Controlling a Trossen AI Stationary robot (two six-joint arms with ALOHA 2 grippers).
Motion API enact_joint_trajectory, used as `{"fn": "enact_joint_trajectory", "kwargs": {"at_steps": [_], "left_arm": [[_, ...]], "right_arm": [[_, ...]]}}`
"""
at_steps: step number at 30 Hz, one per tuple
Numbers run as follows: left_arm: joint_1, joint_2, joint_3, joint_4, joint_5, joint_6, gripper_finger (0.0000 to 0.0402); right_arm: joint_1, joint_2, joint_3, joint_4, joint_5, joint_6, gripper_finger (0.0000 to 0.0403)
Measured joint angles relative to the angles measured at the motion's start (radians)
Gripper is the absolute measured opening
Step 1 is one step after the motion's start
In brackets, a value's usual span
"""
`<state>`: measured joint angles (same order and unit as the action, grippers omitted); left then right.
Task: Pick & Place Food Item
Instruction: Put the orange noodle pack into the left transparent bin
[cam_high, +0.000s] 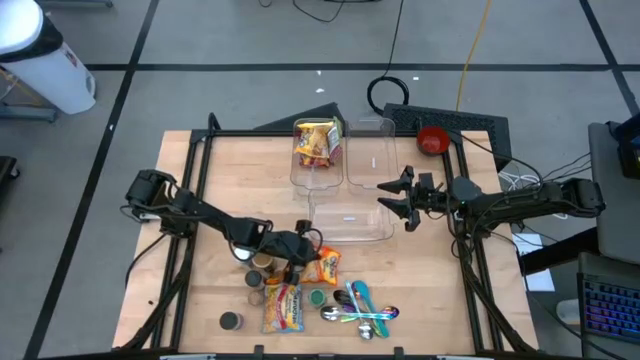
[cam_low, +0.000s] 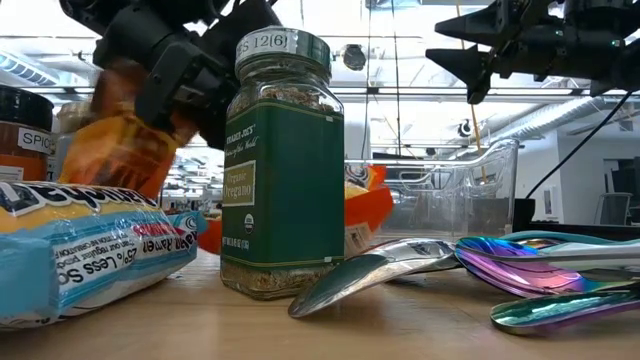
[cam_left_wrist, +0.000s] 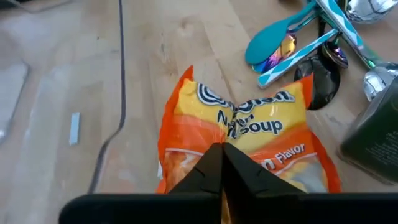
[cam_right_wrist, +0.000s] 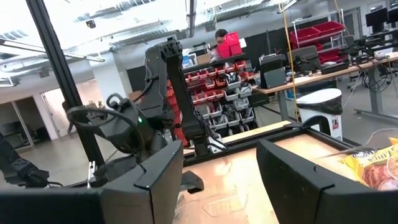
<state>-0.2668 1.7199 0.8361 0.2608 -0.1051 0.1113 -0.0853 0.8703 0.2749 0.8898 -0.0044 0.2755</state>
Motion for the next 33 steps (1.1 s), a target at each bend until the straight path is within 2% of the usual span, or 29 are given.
{"fn": "enact_joint_trajectory", "kwargs": {"at_steps": [19, 25, 33], "left_arm": [[0.0, 0.0, 0.085, -0.011, -0.01, 0.096, 0.0009], [0.006, -0.022, 0.16, -0.14, -0.014, 0.12, 0.0009], [0.017, -0.12, 0.248, -0.314, -0.053, 0.154, 0.0009]], "right_arm": [[0.0, 0.0, 0.0, 0.001, 0.001, 0.0, 0.0196], [0.0, 0.0, 0.0, 0.018, 0.001, 0.0, 0.0196], [0.0, 0.0, 0.0, 0.011, 0.0, -0.007, 0.0196]]}}
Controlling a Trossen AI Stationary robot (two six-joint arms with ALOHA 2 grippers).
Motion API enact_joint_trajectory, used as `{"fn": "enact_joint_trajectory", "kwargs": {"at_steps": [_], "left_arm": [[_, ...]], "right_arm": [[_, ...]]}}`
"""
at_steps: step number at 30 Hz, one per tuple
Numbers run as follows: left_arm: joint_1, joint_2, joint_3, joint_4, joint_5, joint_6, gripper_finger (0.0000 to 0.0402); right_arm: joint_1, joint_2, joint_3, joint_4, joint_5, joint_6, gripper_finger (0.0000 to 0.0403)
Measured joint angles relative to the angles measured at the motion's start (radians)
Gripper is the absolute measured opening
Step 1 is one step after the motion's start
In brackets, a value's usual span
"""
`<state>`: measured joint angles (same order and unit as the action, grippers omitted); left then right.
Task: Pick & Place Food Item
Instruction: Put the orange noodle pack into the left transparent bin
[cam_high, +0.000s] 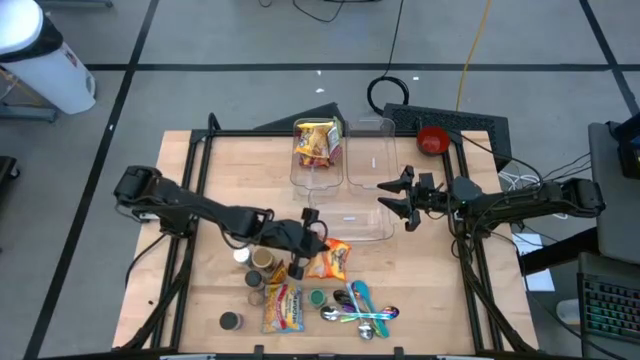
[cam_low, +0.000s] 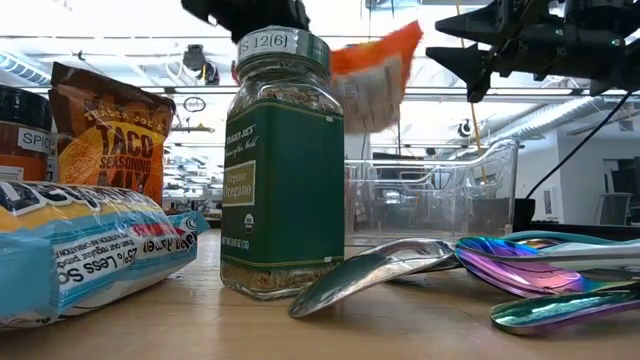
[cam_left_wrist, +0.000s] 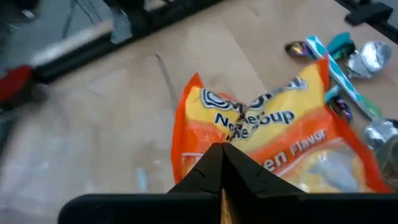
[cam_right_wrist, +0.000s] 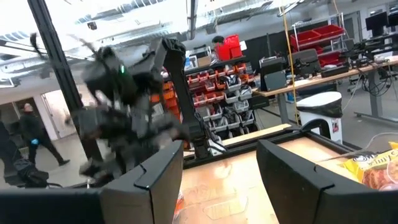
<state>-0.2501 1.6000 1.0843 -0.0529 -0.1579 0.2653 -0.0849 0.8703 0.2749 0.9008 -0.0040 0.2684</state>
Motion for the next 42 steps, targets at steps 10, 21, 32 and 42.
{"fn": "enact_joint_trajectory", "kwargs": {"at_steps": [10, 21, 32, 42], "left_arm": [[0.068, -0.168, 0.043, -0.103, -0.037, 0.123, 0.0005], [0.255, -0.252, 0.042, -0.108, -0.098, 0.305, 0.0007], [0.522, -0.248, 0.041, -0.109, 0.006, 0.372, 0.001], [0.75, -0.213, 0.04, -0.053, 0.196, 0.386, 0.0005]], "right_arm": [[0.001, 0.0, 0.0, -0.006, 0.0, -0.025, 0.0196], [0.0, 0.0, 0.0, -0.016, 0.002, -0.05, 0.0196], [0.0, 0.0, 0.0, -0.016, 0.003, -0.069, 0.0196], [0.0, 0.0, 0.0, -0.008, 0.004, -0.075, 0.0196]]}}
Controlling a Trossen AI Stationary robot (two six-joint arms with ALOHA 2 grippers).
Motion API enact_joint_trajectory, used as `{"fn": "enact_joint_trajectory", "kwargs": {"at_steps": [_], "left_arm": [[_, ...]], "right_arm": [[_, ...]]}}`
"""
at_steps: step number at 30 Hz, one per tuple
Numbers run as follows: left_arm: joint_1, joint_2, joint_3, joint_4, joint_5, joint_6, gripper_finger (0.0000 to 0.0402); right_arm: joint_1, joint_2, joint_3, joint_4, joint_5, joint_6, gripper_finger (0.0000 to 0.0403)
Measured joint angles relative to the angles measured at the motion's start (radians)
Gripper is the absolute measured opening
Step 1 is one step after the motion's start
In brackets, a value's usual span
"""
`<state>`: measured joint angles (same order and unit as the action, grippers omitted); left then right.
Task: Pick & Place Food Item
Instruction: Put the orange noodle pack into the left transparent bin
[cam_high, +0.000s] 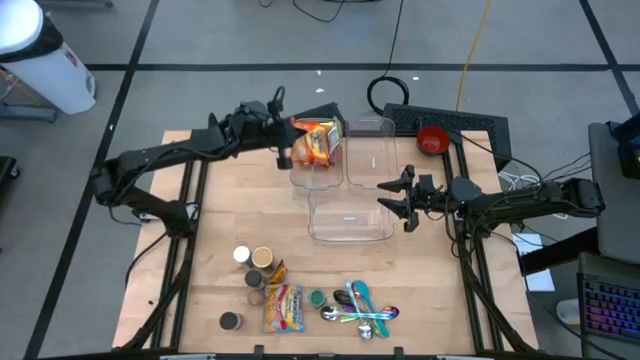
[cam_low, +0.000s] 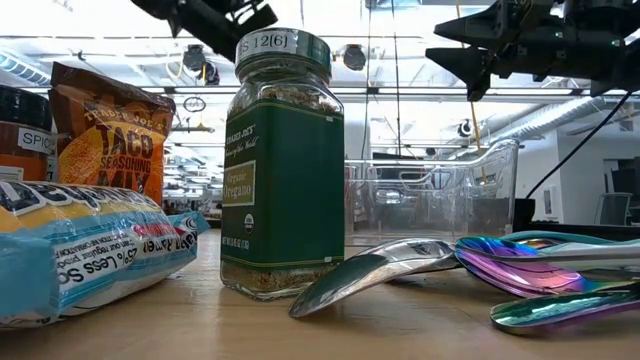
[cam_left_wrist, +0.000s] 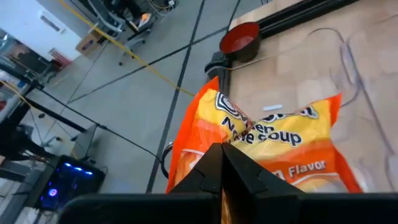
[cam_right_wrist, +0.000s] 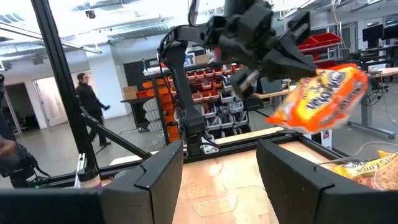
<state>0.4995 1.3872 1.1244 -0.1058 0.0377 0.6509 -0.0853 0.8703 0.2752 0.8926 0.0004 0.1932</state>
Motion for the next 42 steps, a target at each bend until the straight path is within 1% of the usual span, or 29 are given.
{"fn": "enact_joint_trajectory", "kwargs": {"at_steps": [3, 6, 9, 12, 16, 19, 24, 26, 28, 32, 37, 42], "left_arm": [[0.041, 0.036, 0.001, 0.082, 0.045, -0.021, 0.0007], [0.071, 0.084, 0.0, 0.13, 0.063, -0.044, 0.0008], [0.104, 0.128, 0.0, 0.142, 0.106, -0.051, 0.0004], [0.143, 0.177, 0.0, 0.144, 0.145, -0.068, 0.0009], [0.18, 0.239, 0.0, 0.162, 0.17, -0.088, 0.0004], [0.198, 0.285, 0.001, 0.166, 0.173, -0.089, 0.0009], [0.212, 0.35, 0.001, 0.203, 0.193, -0.127, 0.0004], [0.213, 0.374, 0.002, 0.222, 0.199, -0.141, 0.0009], [0.209, 0.391, 0.002, 0.227, 0.192, -0.14, 0.0018], [0.198, 0.415, 0.003, 0.236, 0.129, -0.138, 0.0029], [0.179, 0.418, 0.003, 0.244, 0.052, -0.126, 0.003], [0.159, 0.395, 0.0, 0.262, -0.043, -0.122, 0.003]], "right_arm": [[-0.001, 0.0, 0.0, 0.001, 0.006, -0.004, 0.0196], [-0.001, 0.0, 0.0, 0.009, 0.007, -0.004, 0.0196], [0.0, 0.0, 0.0, 0.009, 0.021, -0.004, 0.0196], [-0.002, 0.0, 0.0, 0.012, 0.033, -0.004, 0.0196], [-0.01, 0.0, 0.0, 0.012, 0.03, -0.001, 0.0196], [-0.014, 0.0, 0.0, 0.011, 0.03, 0.0, 0.0196], [-0.014, 0.0, 0.0, 0.011, 0.03, -0.007, 0.0196], [-0.014, 0.0, 0.0, 0.011, 0.03, -0.007, 0.0196], [-0.014, 0.0, 0.0, 0.011, 0.03, -0.007, 0.0196], [-0.014, 0.0, 0.0, 0.011, 0.03, -0.007, 0.0196], [-0.014, 0.0, 0.0, 0.008, 0.03, -0.006, 0.0196], [-0.014, 0.0, 0.0, 0.008, 0.029, -0.005, 0.0196]]}}
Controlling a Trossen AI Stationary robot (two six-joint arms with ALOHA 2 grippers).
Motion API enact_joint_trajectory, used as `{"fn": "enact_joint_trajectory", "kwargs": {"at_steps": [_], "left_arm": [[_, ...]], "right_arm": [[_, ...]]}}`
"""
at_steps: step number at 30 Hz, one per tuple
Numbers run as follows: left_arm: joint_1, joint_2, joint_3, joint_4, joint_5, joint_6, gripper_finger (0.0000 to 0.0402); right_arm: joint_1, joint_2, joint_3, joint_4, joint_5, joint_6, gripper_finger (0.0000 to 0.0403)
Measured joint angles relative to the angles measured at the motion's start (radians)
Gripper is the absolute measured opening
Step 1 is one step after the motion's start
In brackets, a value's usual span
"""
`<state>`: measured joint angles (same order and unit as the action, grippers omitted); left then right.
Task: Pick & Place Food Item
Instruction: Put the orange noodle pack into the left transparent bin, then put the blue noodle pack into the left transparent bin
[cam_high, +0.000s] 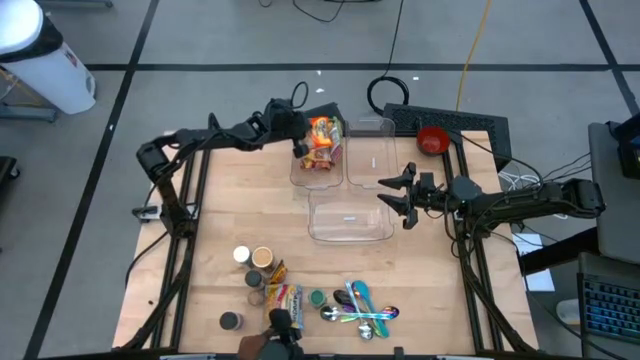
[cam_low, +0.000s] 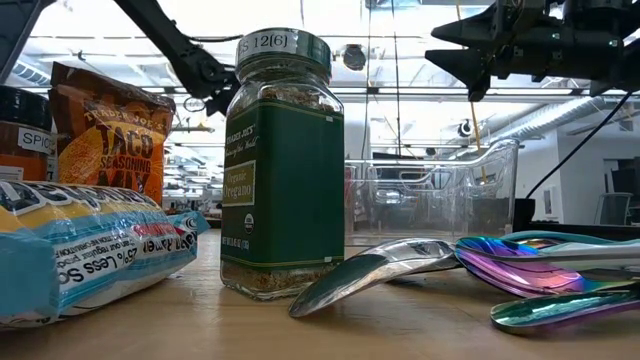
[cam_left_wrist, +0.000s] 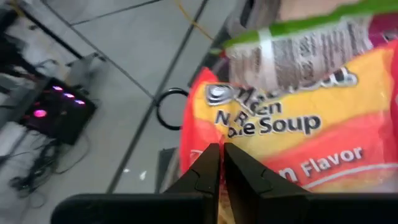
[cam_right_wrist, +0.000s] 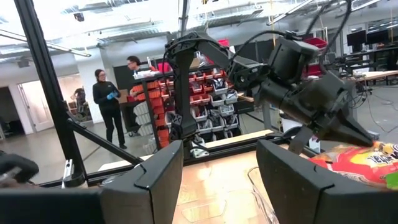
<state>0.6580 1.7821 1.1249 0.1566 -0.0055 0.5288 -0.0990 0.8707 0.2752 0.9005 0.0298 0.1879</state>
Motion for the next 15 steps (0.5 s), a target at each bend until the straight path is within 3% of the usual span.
{"fn": "enact_joint_trajectory", "kwargs": {"at_steps": [9, 15], "left_arm": [[-0.03, -0.103, 0.0, 0.017, -0.041, 0.003, 0.0038], [-0.053, -0.151, 0.0, 0.011, 0.017, -0.081, 0.0106]], "right_arm": [[0.0, 0.0, 0.0, 0.0, 0.0, 0.001, 0.0196], [0.0, 0.0, 0.0, -0.001, 0.0, -0.001, 0.0196]]}}
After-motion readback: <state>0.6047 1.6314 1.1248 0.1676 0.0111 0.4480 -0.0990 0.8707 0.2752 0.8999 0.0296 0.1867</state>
